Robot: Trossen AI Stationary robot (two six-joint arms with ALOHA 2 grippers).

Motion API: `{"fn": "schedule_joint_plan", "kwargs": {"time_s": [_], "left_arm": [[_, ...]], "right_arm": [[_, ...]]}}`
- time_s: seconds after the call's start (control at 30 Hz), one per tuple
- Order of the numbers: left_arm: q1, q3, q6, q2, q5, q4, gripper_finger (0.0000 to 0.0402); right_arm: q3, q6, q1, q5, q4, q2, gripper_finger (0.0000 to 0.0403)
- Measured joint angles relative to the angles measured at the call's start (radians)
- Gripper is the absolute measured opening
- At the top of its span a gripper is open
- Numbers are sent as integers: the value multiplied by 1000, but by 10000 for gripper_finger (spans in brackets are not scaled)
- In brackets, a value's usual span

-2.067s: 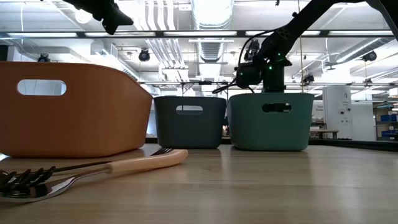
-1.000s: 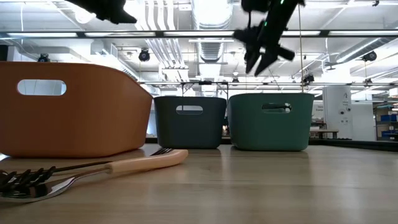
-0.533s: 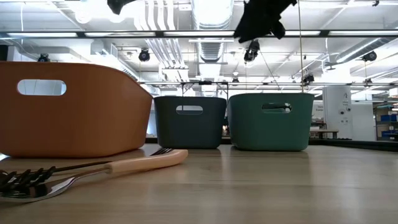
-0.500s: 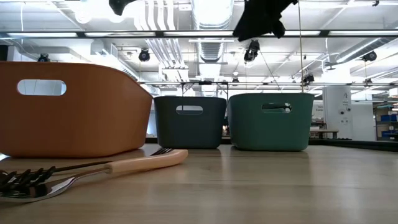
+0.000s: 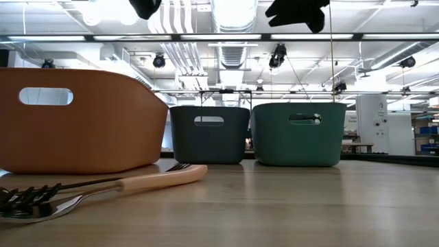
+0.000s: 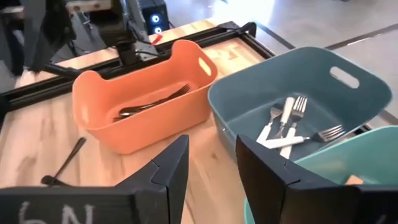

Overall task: Sort silverware by color (type)
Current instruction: Put the black fork into the orange bin

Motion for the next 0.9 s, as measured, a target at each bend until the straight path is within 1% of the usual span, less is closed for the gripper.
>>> {"fn": "schedule_joint_plan", "kwargs": {"time_s": [0.17, 0.33, 0.43, 0.5, 0.6, 0.7, 0.8, 0.9], "left_arm": [[-95, 109, -143, 102, -87, -185, 36], [-198, 214, -283, 181, -88, -418, 36], [-260, 242, -367, 226, -90, -535, 36], [-301, 244, -417, 256, -115, -563, 36], [-361, 227, -463, 298, -185, -563, 36], [-424, 219, -491, 353, -274, -565, 36], [-481, 219, -534, 414, -388, -548, 36], [-521, 219, -591, 476, -466, -541, 36]], "right_arm": [[-22, 12, 40, 0, 0, -10, 127], [-31, 20, 60, 0, 3, -10, 127], [-32, 25, 67, 0, 5, -10, 127], [-32, 39, 71, 0, 7, -10, 128], [-32, 45, 75, 0, 11, -10, 128], [-36, 49, 87, 0, 22, -10, 128], [-53, 49, 106, 0, 46, -9, 128], [-63, 49, 127, 0, 55, -5, 128]]}}
